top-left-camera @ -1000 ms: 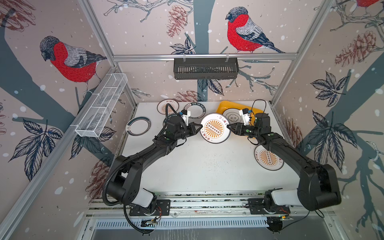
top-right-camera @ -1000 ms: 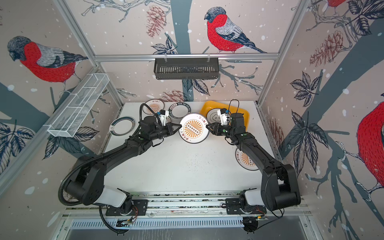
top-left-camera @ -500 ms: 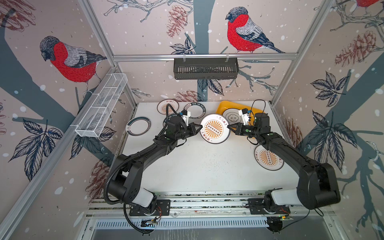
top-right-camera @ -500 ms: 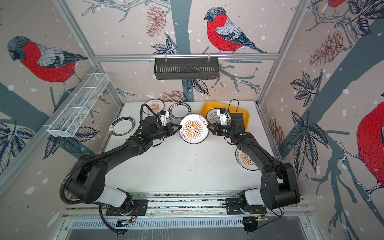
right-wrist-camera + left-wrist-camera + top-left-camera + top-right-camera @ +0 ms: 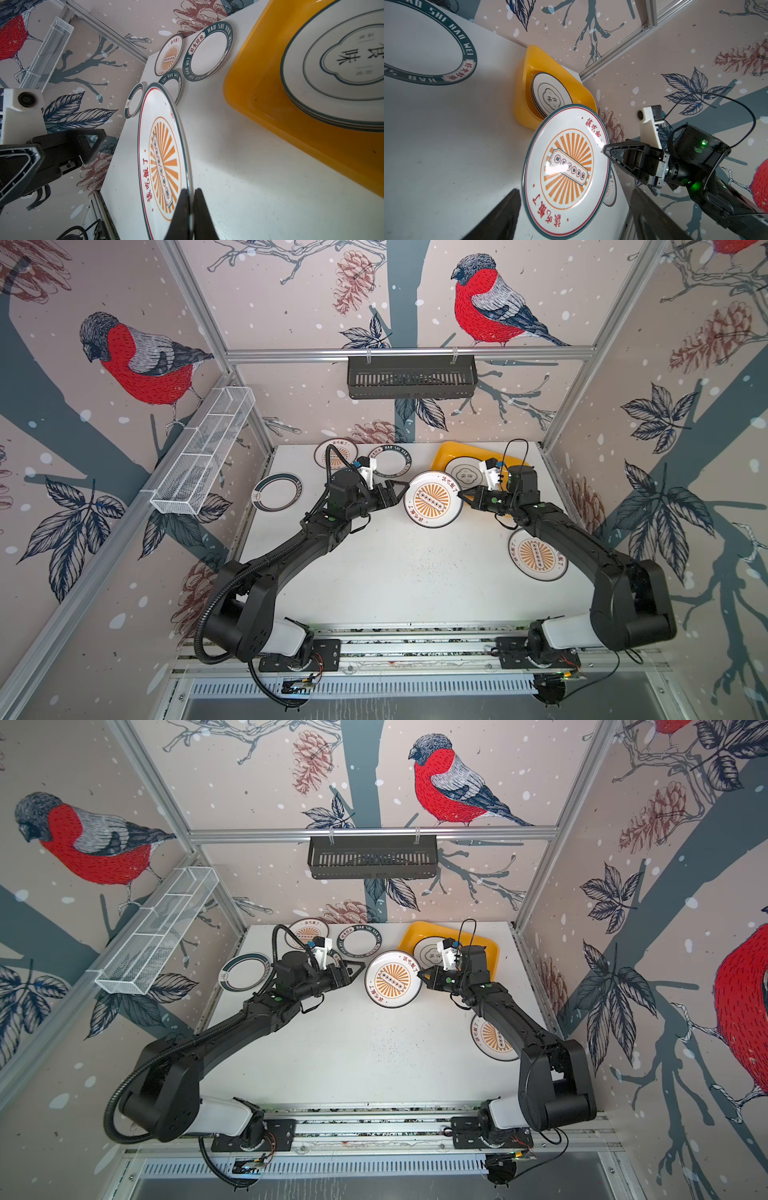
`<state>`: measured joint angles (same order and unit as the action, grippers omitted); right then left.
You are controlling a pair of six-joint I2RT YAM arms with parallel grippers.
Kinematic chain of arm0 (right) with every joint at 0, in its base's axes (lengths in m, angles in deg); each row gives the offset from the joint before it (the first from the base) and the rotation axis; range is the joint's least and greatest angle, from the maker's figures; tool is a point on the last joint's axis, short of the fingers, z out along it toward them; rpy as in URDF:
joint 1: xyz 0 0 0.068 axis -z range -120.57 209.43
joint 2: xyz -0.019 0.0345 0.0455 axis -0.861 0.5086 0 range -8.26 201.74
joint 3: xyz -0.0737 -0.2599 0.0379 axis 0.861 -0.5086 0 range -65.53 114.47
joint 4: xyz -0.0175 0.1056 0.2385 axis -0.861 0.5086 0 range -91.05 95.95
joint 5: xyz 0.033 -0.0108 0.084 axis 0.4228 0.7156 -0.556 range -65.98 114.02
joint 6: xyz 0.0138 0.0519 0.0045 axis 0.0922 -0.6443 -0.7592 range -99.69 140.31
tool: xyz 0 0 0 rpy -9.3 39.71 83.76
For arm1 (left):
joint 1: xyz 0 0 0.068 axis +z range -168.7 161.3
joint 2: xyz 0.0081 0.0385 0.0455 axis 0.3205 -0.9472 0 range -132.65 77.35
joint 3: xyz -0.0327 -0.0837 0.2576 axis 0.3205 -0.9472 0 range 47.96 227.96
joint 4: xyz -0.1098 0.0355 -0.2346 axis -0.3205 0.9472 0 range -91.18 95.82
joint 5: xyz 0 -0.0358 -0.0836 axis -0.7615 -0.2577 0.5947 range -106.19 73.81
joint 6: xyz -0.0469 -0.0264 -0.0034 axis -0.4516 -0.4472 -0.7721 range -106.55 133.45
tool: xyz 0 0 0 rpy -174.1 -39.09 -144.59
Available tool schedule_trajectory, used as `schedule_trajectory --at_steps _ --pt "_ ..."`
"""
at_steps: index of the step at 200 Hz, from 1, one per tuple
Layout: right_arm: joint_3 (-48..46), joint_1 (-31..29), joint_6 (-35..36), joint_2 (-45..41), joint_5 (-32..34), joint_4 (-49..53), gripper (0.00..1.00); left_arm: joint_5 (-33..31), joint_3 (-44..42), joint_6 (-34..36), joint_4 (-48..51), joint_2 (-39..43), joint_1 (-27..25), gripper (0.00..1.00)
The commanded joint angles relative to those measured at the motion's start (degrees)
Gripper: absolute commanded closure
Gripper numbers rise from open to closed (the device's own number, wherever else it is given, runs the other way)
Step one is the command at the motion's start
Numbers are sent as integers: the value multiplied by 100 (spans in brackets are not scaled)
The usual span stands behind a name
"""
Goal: Place the plates into the plastic bin on the countertop
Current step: 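Close the right gripper on the upright plate's rim beside the left gripper, then carry the sunburst plate to the bin with the right gripper while the left gripper withdraws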
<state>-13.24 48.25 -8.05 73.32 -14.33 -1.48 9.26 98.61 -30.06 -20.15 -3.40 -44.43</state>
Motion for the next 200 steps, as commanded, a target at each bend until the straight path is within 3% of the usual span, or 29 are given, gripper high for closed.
schedule_trajectory --at_steps 1,8,39,87,139,200 --pt "15 95 -158 2 12 -270 98 -372 -54 244 170 166 3 8" --pt "-3 135 -206 6 16 -318 98 -370 -91 249 134 214 1 4" --pt "-25 322 -567 97 71 -634 98 -248 -223 361 -68 314 -115 4" --pt "-97 669 -1267 373 252 -1118 98 -971 220 1343 821 103 -763 4" --pt "201 992 -1871 866 881 -1555 98 -521 168 1092 -22 -461 -938 4" --pt "594 1240 -2244 1751 1204 -2079 98 -532 141 984 -334 -609 -1074 4"
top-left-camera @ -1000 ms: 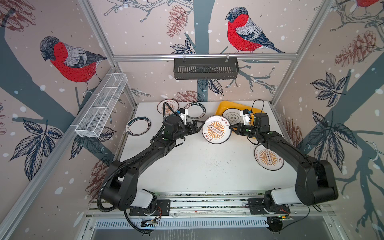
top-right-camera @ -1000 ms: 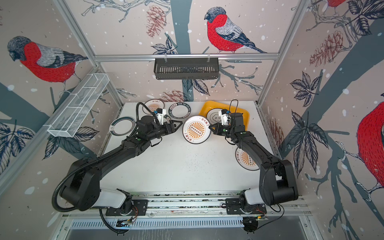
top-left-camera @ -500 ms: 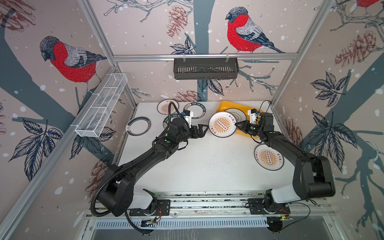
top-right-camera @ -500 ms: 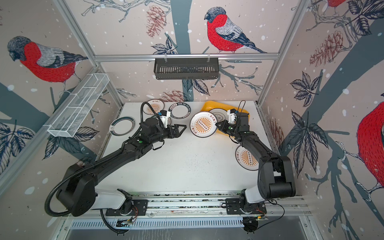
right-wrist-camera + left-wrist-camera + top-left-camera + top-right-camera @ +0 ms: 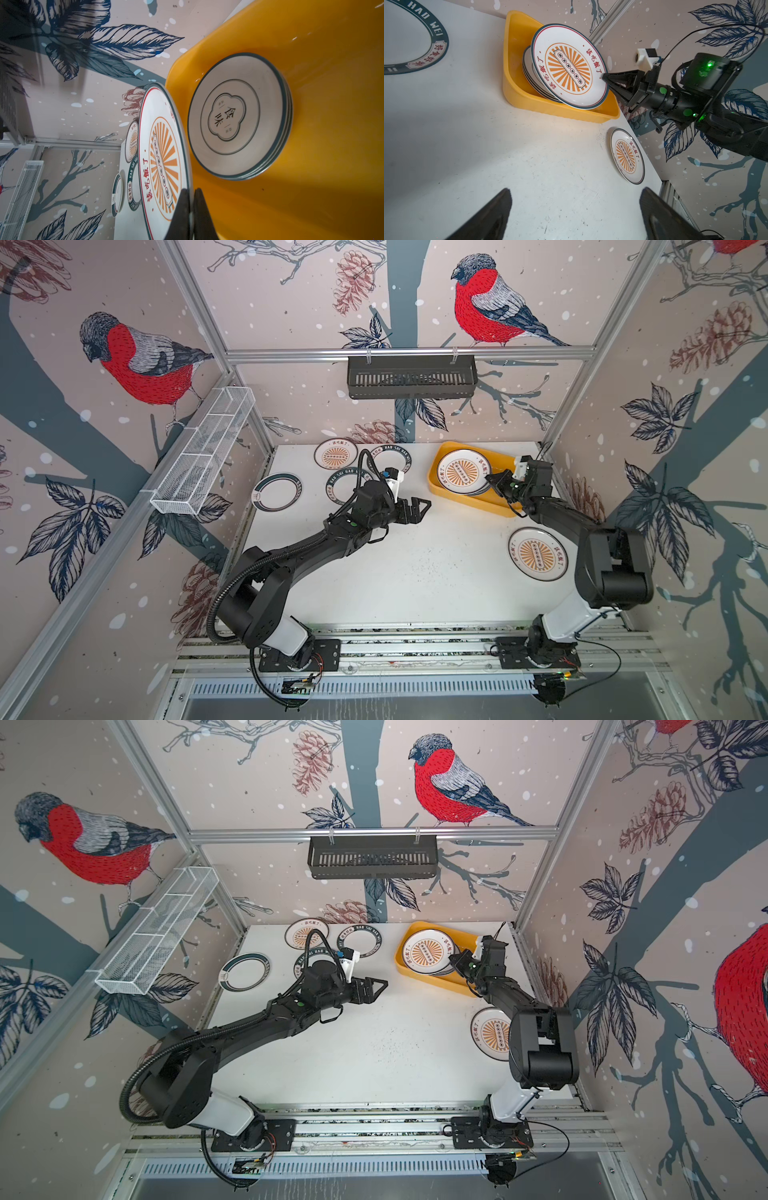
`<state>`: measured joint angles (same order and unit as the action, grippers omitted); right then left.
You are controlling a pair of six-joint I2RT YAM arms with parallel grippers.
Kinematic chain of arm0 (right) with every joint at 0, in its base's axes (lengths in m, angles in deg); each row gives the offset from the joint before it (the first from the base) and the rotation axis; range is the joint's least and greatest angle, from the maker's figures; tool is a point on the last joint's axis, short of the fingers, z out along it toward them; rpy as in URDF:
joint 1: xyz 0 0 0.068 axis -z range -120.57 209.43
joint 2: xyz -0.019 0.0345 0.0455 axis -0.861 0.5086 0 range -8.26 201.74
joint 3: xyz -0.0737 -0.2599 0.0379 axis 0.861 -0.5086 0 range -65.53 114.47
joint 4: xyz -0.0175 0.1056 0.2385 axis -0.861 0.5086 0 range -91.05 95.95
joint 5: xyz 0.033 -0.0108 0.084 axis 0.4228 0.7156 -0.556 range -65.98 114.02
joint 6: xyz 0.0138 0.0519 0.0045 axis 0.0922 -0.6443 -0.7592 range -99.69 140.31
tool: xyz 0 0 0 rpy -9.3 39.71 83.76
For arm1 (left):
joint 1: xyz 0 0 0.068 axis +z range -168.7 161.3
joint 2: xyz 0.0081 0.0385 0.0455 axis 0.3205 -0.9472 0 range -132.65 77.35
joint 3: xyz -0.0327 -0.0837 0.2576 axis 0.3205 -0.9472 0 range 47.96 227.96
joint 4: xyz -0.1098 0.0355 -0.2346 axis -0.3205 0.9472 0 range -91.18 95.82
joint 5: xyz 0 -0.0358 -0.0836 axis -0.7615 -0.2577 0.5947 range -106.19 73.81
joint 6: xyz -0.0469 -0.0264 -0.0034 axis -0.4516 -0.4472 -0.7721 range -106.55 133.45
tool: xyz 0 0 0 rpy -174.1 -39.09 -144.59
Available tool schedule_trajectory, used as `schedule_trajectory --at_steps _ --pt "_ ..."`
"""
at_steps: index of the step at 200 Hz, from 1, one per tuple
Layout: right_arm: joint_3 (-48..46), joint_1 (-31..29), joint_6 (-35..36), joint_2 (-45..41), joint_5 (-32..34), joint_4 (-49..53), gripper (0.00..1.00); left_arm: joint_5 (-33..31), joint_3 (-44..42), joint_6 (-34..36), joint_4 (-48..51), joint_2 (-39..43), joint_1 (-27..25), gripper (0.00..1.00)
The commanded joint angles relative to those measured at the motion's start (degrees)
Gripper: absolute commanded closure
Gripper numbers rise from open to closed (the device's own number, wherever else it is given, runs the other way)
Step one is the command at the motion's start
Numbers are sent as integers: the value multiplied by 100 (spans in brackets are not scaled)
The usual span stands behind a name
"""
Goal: Place the plates into the plastic bin on the countertop
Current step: 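Carry the sunburst plate to the bin with the right gripper while the left gripper withdraws, then lower the sunburst plate onto the stack in the bin and open the right gripper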
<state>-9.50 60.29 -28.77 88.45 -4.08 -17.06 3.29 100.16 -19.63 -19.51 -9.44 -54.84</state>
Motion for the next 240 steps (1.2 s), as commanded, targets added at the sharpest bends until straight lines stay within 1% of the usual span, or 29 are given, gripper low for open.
schedule_trajectory --at_steps 1,21,66,114,195,240 --pt "231 41 -167 245 185 -519 98 60 -16 -67 -394 -5 -38 4" --pt "443 56 -179 514 311 -528 98 -44 -52 -154 -427 -55 -42 4" --pt "886 72 -112 1040 607 -358 99 -31 -216 -452 -810 -251 -59 4" --pt "1252 65 -37 1457 717 -160 98 -213 -131 -384 -567 -251 -59 4" --pt "1348 -34 170 1661 875 78 99 -243 112 -322 -364 -453 -60 4" --pt "1436 -34 318 1668 1121 303 98 -291 114 -344 -332 -462 -60 4"
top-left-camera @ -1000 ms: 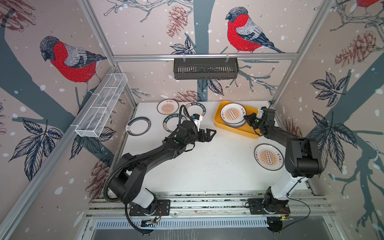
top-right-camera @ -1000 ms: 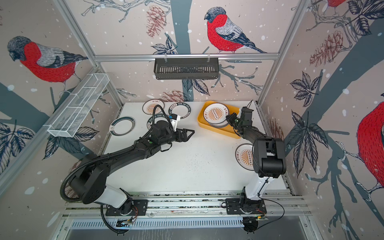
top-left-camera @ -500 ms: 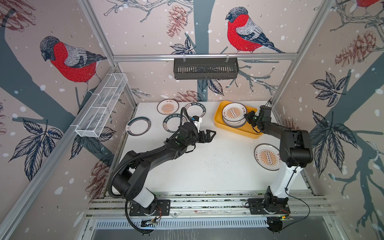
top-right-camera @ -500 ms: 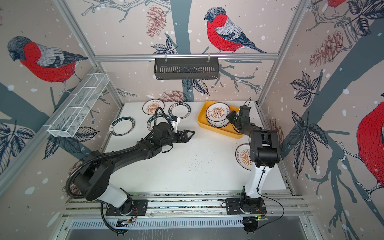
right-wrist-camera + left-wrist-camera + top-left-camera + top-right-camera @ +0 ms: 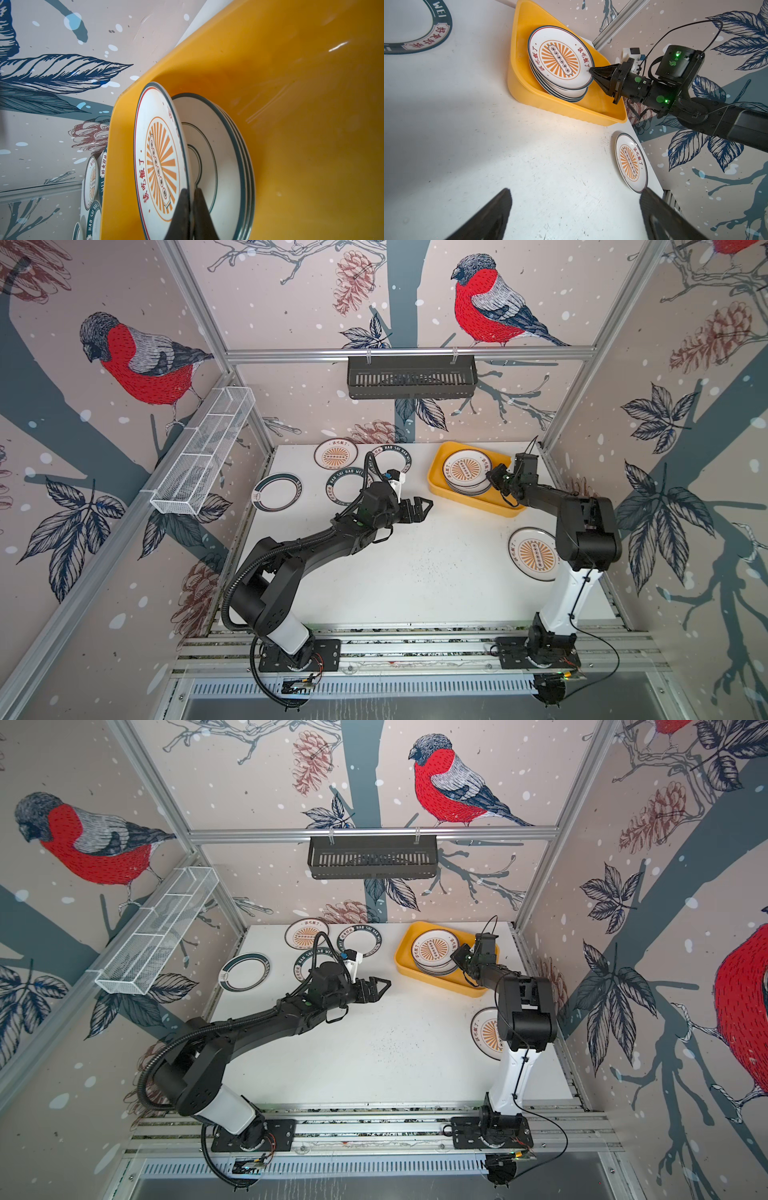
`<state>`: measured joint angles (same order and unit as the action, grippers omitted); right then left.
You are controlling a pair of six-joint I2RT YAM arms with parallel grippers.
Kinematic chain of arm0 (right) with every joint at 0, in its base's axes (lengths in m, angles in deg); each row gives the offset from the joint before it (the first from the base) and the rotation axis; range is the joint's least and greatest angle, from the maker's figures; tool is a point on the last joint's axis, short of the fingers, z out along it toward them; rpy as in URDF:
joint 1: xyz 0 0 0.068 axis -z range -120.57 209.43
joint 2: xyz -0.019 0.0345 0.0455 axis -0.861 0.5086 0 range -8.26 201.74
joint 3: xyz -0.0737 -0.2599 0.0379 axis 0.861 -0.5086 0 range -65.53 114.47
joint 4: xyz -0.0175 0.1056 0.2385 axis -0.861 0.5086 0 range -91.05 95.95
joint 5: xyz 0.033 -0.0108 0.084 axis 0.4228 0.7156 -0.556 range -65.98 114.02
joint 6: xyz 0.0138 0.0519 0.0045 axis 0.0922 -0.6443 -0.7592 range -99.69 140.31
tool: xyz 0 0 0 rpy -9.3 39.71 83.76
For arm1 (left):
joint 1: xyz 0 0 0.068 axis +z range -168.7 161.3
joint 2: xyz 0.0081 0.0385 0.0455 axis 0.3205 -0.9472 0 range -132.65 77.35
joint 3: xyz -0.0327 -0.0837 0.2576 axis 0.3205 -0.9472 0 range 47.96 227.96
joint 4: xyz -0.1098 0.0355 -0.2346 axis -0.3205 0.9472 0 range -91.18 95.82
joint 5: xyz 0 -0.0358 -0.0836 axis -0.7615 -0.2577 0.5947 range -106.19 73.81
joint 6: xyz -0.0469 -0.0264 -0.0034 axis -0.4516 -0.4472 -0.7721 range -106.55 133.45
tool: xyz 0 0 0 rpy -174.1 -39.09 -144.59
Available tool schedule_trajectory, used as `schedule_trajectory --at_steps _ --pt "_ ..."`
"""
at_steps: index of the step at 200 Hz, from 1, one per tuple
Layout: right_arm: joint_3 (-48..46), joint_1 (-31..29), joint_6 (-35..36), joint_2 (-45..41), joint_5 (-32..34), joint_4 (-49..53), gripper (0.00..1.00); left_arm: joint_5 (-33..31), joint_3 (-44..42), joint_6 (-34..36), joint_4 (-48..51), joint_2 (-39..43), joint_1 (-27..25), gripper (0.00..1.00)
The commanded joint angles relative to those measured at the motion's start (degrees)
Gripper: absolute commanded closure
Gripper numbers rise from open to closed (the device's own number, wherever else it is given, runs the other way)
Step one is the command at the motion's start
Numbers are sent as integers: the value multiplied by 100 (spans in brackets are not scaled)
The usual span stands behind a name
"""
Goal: Place the plates into the plastic bin on the countertop
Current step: 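Lower the sunburst plate onto the stack in the bin and open the right gripper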
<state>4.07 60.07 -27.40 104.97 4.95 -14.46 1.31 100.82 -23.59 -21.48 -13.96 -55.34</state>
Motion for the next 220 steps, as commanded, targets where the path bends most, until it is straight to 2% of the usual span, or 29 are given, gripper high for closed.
schedule_trajectory --at_steps 1,44,125,220 --pt "75 -12 181 15 223 50 98 -95 48 50 -130 -10 -9 4" --pt "62 -47 304 40 293 202 87 -138 181 75 88 -119 -10 4" --pt "101 -78 489 -24 561 430 74 -214 -66 39 7 98 -9 4" --pt "0 -65 682 -363 791 576 68 -156 -214 15 -111 249 -16 4"
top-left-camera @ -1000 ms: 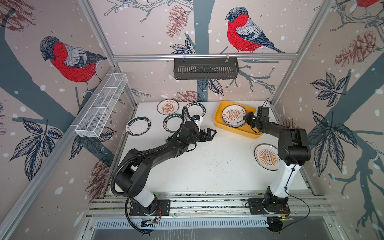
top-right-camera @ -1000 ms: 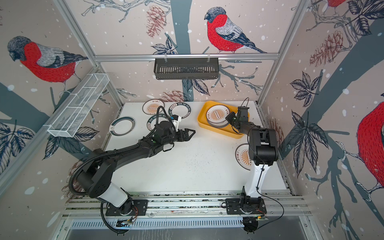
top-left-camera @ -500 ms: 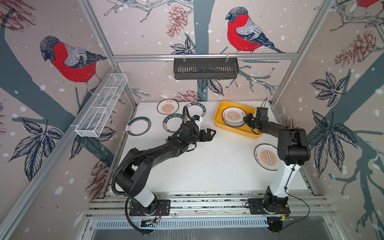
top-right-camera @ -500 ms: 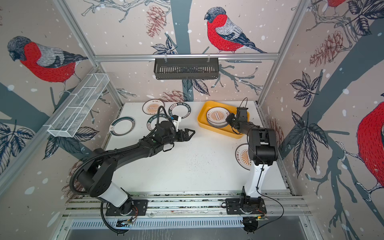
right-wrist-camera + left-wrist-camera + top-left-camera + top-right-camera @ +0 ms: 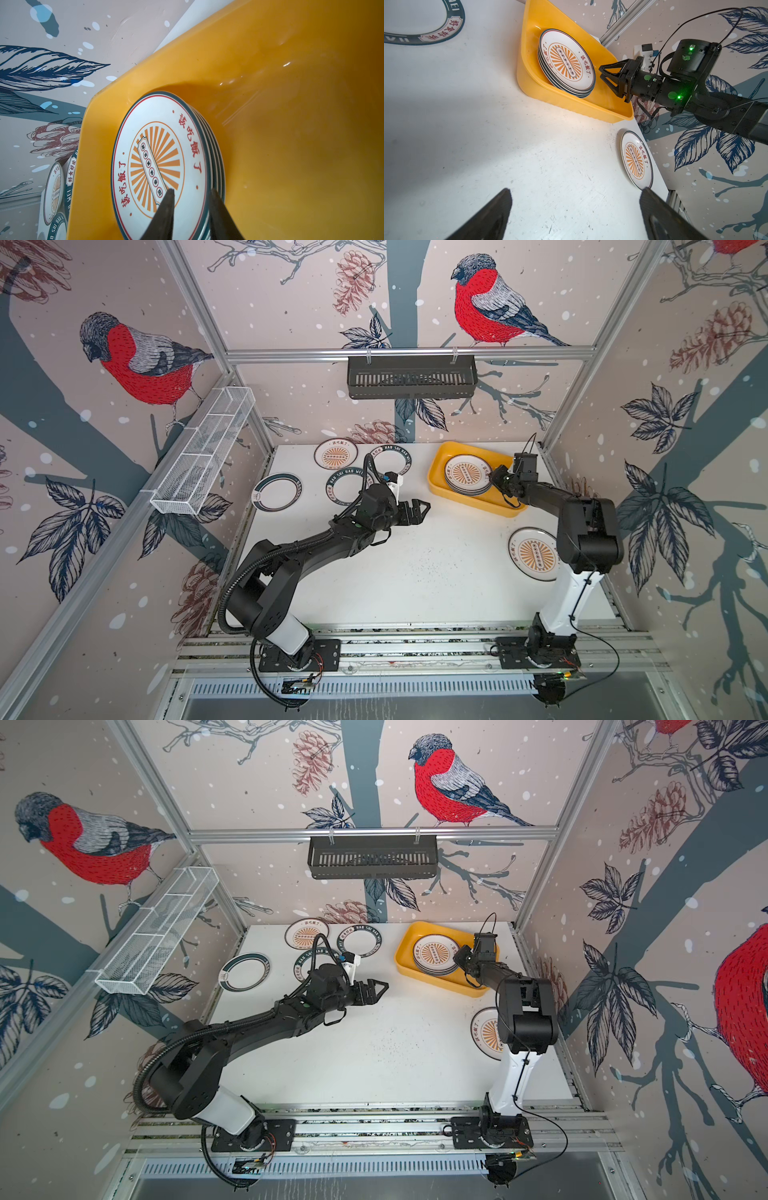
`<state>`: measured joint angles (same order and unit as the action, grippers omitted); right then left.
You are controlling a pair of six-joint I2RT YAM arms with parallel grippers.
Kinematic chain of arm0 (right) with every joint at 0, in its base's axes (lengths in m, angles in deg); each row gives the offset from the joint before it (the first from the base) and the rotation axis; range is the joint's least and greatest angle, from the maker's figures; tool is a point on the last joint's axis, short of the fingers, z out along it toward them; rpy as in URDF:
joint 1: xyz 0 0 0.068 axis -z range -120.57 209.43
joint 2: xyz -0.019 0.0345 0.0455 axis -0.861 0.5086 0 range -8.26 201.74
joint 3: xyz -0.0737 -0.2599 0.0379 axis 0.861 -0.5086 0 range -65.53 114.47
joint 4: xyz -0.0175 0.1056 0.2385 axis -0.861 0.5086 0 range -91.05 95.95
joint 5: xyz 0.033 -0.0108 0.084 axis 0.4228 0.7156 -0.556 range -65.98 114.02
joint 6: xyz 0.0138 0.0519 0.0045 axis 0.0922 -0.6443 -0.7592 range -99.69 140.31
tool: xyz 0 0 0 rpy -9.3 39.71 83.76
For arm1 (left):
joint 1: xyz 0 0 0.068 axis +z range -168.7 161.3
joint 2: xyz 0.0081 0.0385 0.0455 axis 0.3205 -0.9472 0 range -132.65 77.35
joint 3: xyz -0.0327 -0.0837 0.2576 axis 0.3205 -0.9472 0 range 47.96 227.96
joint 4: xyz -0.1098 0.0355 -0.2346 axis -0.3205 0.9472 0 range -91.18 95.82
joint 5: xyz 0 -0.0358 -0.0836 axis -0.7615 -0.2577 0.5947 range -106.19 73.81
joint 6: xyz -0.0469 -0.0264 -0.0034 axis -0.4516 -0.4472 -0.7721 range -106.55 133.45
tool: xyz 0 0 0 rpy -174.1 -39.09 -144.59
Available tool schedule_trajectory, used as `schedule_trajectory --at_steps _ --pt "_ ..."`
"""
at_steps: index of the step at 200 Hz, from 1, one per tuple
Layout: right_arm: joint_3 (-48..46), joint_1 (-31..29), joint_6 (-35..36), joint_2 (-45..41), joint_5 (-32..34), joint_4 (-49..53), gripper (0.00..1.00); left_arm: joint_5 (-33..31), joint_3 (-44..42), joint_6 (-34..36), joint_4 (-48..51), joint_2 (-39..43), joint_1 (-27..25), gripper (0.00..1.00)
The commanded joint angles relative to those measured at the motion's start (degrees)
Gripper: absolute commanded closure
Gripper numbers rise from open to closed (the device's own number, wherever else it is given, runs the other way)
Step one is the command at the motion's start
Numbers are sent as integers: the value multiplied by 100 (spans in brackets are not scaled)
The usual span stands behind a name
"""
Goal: Place the plates into the plastic bin on the countertop
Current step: 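Lower the sunburst plate onto the stack in the bin and open the right gripper, then move the right gripper down to the last sunburst plate's rim nearest the robot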
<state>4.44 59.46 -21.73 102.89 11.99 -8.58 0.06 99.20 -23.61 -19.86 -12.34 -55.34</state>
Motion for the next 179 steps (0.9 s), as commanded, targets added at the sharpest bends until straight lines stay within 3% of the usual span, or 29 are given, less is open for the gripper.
schedule_trajectory --at_steps 1,26,69,105,179 --pt "-37 -3 121 -164 87 -12 68 -33 -57 20 -275 90 -17 4" --pt "-145 -5 203 -414 154 23 61 -34 -154 16 -372 175 -43 4" --pt "-550 -4 427 -1076 525 170 31 38 -249 5 -492 202 -136 4" --pt "-1179 118 243 -1728 1171 389 17 219 -231 61 -629 112 -242 4" --pt "-2591 1060 -414 -2849 1981 718 3 730 353 295 -432 -528 -514 4"
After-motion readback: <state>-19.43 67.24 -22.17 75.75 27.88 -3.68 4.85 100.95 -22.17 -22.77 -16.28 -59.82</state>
